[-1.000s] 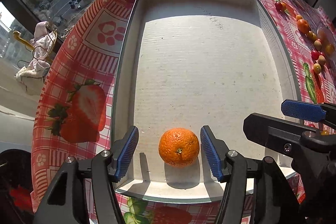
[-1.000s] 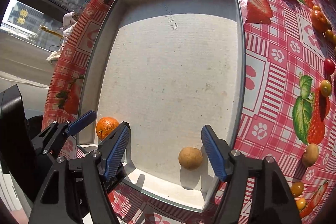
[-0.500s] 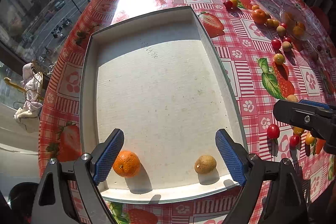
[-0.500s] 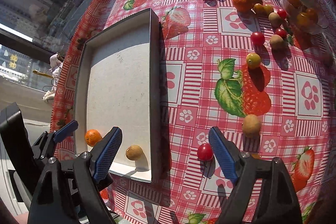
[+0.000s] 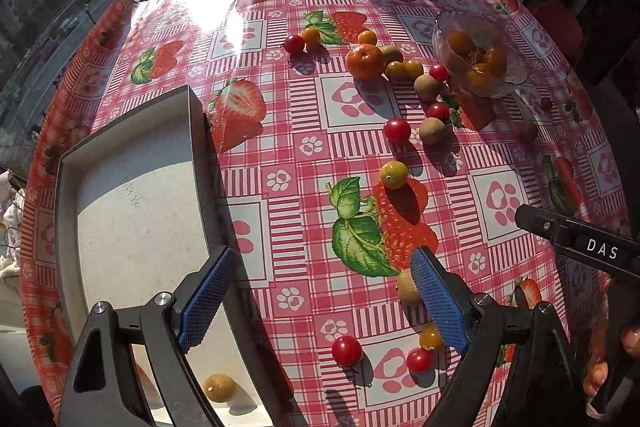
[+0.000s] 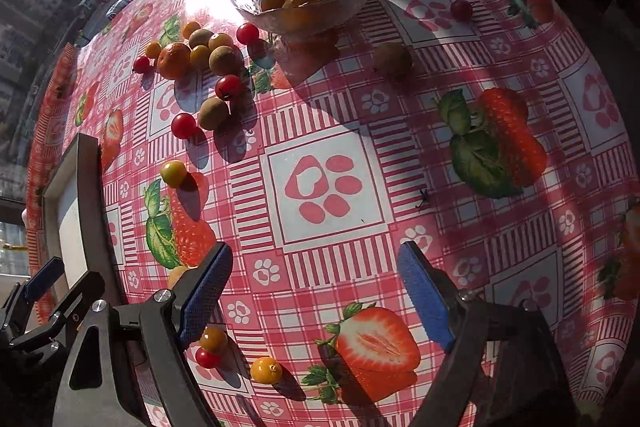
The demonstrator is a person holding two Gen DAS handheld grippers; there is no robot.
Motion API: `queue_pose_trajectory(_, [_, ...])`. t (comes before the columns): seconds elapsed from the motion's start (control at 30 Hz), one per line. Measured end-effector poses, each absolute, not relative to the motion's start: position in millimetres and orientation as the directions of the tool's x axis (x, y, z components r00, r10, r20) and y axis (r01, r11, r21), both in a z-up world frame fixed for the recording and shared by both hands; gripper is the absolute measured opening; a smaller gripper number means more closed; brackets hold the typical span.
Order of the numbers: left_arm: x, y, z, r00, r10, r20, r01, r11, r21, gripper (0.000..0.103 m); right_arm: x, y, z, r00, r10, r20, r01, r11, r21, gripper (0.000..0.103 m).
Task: Organize fruits
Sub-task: 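Move both open tools back over the fruits on the tablecloth, then grasp a brown kiwi with the right tool while the left grasps a yellow tomato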
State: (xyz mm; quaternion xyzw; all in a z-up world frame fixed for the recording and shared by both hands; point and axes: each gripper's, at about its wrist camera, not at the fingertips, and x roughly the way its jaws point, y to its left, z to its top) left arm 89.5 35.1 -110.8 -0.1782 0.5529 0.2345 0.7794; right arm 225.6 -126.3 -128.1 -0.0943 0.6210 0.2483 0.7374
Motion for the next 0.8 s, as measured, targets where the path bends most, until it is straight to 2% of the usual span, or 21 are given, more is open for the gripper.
queue_pose_trajectory(0.3, [147.0, 35.4, -135.5, 0.264, 0.186, -0.946, -0.567, 0.824, 0.004, 0.090, 295.5, -133.2, -134.4, 0.163, 0.228, -0.960, -0.479, 0.869, 0.125, 0.087])
queue_pose_trajectory(0.7, [177.6, 30.9, -161.8, 0.231, 0.206, -0.951, -0.584, 0.811, 0.034, 0.089, 322.7, -86.9, -150.0, 0.207, 0.222, -0.953, -0.581, 0.811, 0.063, 0.085])
queue_pose_trajectory(0.73, [178.2, 30.0, -162.7, 0.233, 0.203, -0.951, -0.585, 0.811, 0.030, 0.084, 324.1, -81.8, -150.6, 0.214, 0.221, -0.952, -0.588, 0.807, 0.056, 0.084])
queue_pose_trajectory(0.8, [180.0, 28.1, -166.9, 0.224, 0.186, -0.957, -0.583, 0.812, 0.022, 0.068, 324.4, -74.7, -150.1, 0.234, 0.215, -0.948, -0.605, 0.796, 0.031, 0.070])
